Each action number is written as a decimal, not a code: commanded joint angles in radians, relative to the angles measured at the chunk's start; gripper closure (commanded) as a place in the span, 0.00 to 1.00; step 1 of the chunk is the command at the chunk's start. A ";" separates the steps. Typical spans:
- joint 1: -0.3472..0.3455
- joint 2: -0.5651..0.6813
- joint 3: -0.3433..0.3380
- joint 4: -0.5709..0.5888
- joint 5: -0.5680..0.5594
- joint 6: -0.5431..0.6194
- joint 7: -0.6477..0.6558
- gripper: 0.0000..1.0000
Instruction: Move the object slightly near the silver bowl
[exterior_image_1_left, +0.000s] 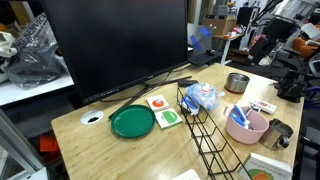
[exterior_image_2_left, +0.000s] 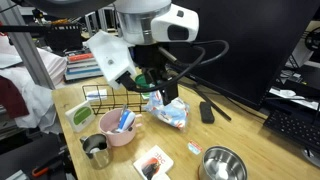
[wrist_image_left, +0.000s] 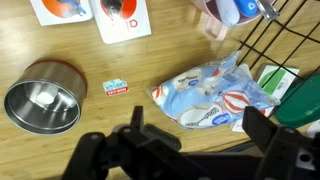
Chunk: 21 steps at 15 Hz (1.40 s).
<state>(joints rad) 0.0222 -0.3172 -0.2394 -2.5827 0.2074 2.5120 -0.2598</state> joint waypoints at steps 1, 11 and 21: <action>-0.019 0.001 0.020 0.001 0.008 -0.003 -0.004 0.00; 0.002 0.040 0.040 0.046 0.011 -0.020 -0.028 0.00; 0.012 0.260 0.140 0.152 -0.045 0.070 -0.084 0.00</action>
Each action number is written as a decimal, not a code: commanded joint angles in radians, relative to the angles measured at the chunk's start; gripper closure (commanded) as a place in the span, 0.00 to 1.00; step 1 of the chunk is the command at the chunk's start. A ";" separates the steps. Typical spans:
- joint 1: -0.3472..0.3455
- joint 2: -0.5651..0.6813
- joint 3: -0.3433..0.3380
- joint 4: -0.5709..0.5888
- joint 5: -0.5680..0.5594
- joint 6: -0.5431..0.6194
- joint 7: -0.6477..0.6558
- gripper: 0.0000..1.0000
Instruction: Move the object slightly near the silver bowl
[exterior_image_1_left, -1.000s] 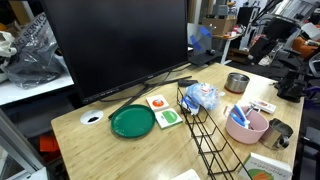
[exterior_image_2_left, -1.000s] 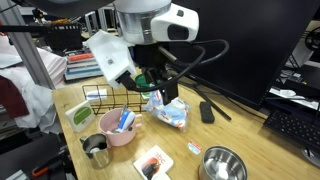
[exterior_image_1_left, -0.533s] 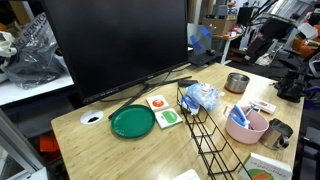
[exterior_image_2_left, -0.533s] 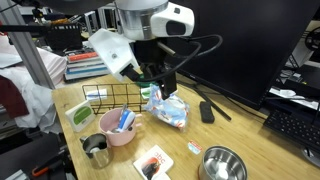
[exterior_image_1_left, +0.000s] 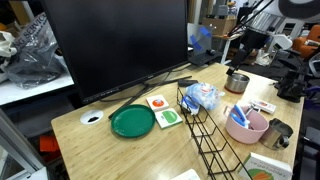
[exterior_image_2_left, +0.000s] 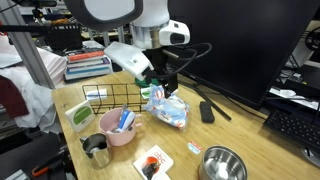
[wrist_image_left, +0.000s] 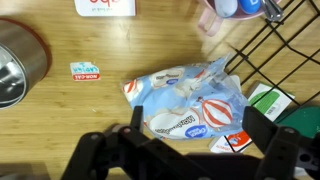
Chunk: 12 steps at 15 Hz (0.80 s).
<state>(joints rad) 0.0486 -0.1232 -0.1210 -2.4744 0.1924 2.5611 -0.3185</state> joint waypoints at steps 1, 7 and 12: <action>-0.017 0.091 0.030 0.052 -0.037 0.029 -0.031 0.00; -0.033 0.193 0.065 0.092 -0.055 0.038 -0.065 0.00; -0.038 0.251 0.092 0.116 -0.061 0.048 -0.085 0.00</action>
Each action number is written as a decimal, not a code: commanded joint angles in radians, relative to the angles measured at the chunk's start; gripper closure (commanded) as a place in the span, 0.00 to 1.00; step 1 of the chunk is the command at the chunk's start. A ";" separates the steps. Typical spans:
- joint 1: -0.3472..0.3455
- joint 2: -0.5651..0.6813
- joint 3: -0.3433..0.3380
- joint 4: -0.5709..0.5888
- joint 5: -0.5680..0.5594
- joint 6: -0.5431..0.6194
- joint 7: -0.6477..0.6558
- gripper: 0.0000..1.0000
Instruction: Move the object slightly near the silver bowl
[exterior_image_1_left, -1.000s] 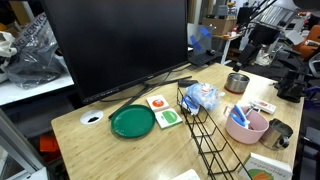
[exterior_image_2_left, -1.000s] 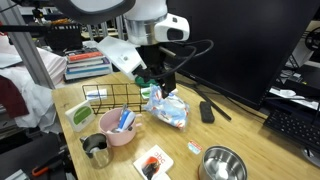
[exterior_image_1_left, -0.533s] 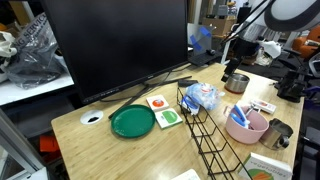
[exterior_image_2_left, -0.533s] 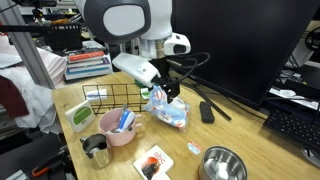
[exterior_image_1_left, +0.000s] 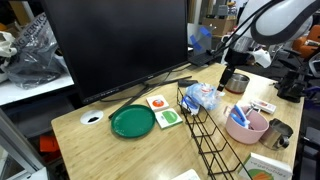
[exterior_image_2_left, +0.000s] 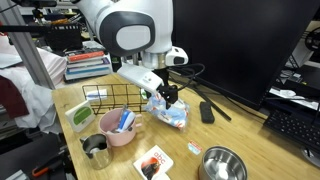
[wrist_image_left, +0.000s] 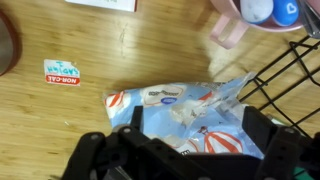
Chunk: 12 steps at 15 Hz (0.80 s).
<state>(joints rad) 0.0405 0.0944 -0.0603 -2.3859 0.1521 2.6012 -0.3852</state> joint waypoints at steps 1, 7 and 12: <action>-0.030 0.044 0.038 0.032 -0.017 0.010 -0.022 0.00; -0.035 0.096 0.066 0.052 -0.021 0.050 -0.013 0.00; -0.044 0.141 0.067 0.052 -0.058 0.121 0.010 0.00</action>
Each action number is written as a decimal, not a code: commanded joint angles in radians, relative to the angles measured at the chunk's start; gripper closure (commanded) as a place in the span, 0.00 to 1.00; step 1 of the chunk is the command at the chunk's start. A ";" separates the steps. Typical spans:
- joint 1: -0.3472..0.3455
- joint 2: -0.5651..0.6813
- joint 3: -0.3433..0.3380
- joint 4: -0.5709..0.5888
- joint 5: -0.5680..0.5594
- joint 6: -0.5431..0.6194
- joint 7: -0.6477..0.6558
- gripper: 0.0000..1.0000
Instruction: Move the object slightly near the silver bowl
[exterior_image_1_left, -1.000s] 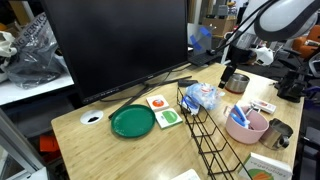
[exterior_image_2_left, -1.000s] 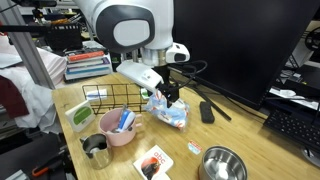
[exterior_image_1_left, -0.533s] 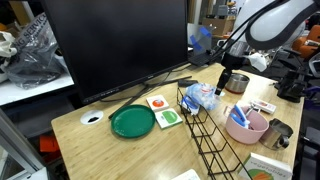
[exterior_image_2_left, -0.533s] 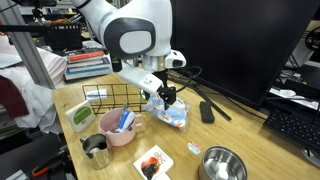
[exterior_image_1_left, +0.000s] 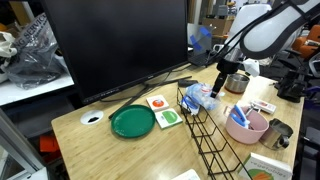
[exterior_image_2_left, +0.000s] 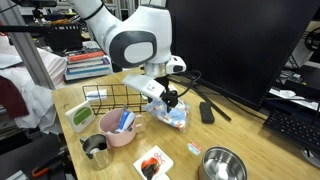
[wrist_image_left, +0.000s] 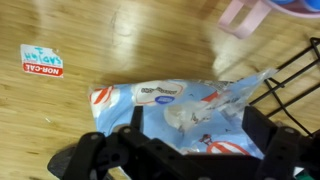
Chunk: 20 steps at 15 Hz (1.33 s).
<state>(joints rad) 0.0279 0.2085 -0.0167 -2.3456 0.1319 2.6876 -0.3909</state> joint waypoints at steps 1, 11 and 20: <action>-0.034 0.038 0.025 0.013 -0.043 0.044 0.017 0.00; -0.062 0.075 0.036 0.043 -0.060 0.054 0.014 0.53; -0.076 0.060 0.035 0.038 -0.082 0.053 0.012 0.95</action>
<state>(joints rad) -0.0190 0.2747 -0.0028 -2.3130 0.0752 2.7391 -0.3883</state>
